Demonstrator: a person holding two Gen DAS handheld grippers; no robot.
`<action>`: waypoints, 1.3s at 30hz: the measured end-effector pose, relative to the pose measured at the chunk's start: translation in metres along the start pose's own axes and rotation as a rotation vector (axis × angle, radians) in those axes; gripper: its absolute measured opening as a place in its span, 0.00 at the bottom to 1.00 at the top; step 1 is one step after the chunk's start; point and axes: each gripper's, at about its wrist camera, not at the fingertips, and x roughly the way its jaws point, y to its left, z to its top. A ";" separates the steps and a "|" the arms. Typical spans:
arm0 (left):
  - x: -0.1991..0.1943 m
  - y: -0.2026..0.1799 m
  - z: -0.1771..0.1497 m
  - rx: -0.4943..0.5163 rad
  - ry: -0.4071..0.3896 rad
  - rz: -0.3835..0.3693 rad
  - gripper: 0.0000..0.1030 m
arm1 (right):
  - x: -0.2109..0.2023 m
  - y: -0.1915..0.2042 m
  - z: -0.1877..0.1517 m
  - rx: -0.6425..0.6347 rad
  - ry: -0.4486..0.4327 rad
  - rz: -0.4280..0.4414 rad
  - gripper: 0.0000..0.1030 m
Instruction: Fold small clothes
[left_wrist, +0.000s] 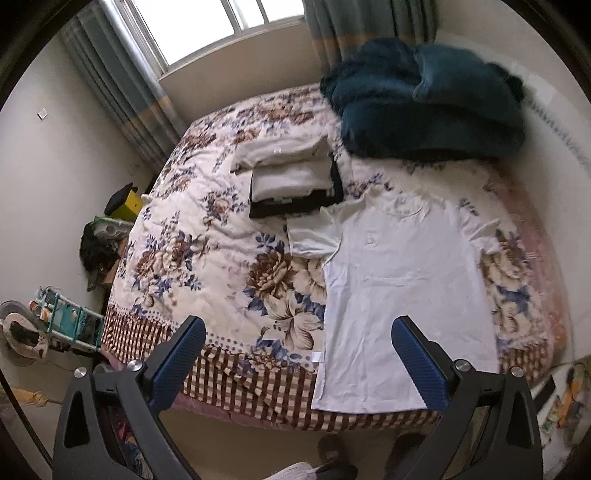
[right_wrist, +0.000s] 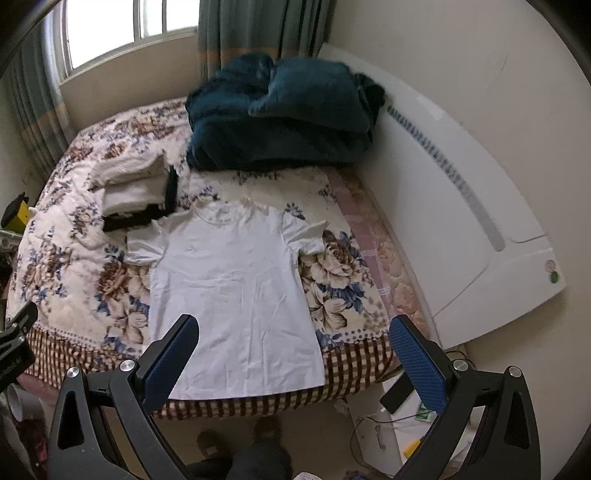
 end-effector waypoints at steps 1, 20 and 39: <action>0.014 -0.010 0.004 -0.005 0.015 0.016 1.00 | 0.021 -0.002 0.005 0.007 0.016 0.009 1.00; 0.356 -0.204 0.045 -0.080 0.414 0.184 1.00 | 0.581 -0.172 0.076 0.620 0.412 0.291 0.93; 0.432 -0.253 0.041 -0.120 0.442 0.138 1.00 | 0.648 -0.176 0.030 0.763 0.322 0.216 0.01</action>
